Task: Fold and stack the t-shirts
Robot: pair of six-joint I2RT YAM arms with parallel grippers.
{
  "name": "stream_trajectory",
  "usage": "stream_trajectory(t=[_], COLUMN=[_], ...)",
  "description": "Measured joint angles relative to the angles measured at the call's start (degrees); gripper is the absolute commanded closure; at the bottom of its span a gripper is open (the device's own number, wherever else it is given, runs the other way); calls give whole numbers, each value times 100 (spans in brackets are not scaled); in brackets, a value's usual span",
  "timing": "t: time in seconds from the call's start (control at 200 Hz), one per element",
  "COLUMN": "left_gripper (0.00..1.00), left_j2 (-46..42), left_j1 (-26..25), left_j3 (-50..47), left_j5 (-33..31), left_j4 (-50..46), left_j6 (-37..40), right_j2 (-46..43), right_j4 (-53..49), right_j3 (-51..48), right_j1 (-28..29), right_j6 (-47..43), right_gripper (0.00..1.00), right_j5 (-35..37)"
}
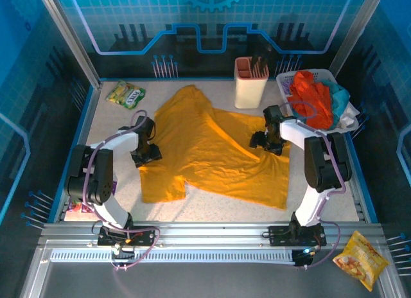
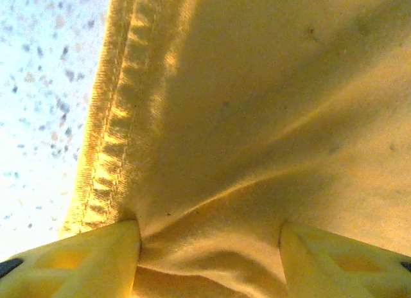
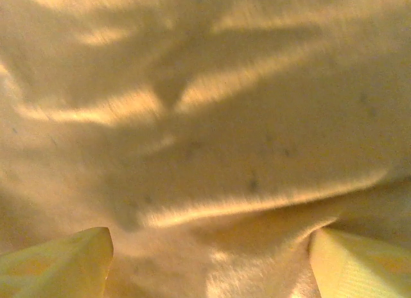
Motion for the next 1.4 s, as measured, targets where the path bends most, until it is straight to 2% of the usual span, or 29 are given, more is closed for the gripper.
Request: stream_trajectory(t=[0.235,0.39,0.46,0.6,0.77,0.796,1.021,1.131,1.401], left_gripper=[39,32,23,15,14,15,16,17,24], left_j2=[-385,-605,-739,-1091,-1749,-1838,-2306,-2490,-3034], left_j1=[157,186,186,179,66,37,-339,-533,-1202], left_j3=[-317,-376,-380,-380,-365,-365,-426,-612,-1257], left_j5=[-57,-7,101,424,479,468,413,343,350], left_j4=[-68,-136,-140,-223,-525,-573,-1067,-1298,-1473], left_j6=[0,-4,-2,50,63,63,-48,-208,-1316], right_j2=[695,756,667,203,-428,-560,-1902,-2269,-3233], right_j4=[-201,-216,-118,-24,-175,-184,-275,-444,-741], right_j3=[964,1038,876,280,-59,-96,-625,-848,-1856], right_j1=[-9,-50,-63,-87,-87,-87,-90,-92,-127], right_j6=[-120,-120,-118,-162,-354,-382,-422,-420,-90], right_gripper=[19,19,19,13,5,0,0,0,2], right_j5=[2,2,4,4,103,140,177,90,-214])
